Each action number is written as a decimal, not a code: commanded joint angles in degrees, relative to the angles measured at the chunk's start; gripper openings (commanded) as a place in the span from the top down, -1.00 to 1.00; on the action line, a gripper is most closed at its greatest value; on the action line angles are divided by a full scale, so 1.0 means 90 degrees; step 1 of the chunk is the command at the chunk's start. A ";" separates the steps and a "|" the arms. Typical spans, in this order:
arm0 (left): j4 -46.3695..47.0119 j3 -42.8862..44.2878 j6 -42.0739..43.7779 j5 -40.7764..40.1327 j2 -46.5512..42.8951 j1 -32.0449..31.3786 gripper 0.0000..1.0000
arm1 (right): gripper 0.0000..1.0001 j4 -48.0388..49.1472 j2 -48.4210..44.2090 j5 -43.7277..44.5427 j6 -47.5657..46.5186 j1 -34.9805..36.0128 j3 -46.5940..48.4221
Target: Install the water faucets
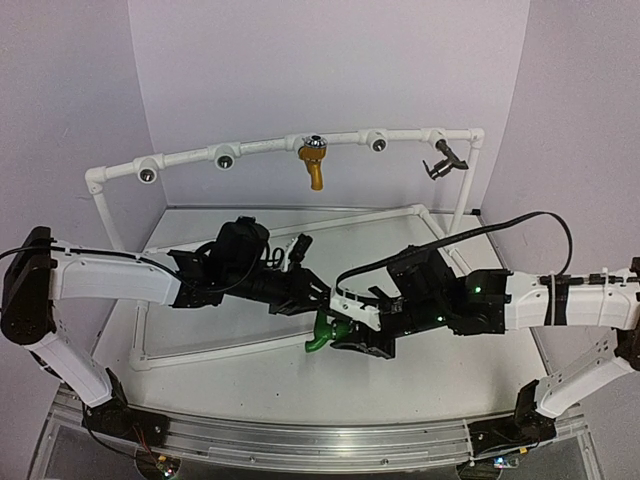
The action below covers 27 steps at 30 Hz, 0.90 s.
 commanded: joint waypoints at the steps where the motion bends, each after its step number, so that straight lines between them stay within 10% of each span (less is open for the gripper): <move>1: 0.0180 0.0131 0.0352 -0.0333 -0.0417 -0.0038 1.00 | 0.07 0.0967 -0.0165 0.1656 0.1214 -0.0049 0.0128; 4: 0.0402 -0.0041 0.0382 -0.0965 -0.0759 -0.0038 1.00 | -0.80 0.1373 -0.0284 0.2785 0.3021 -0.0055 -0.0079; 6: 0.0881 -0.0258 0.0271 -0.1266 -0.0999 -0.0038 1.00 | -0.96 0.1466 -0.0434 0.2455 0.4029 -0.0066 -0.0181; 16: 0.3376 -0.0897 -0.0413 -0.1762 -0.0956 -0.0034 1.00 | -0.94 0.4822 -0.0768 0.0845 0.6103 -0.0059 -0.1712; 27: 0.4864 -0.0904 -0.1068 -0.1641 -0.0275 -0.0142 1.00 | -0.17 0.6095 -0.0107 0.1424 0.5660 -0.0055 -0.1508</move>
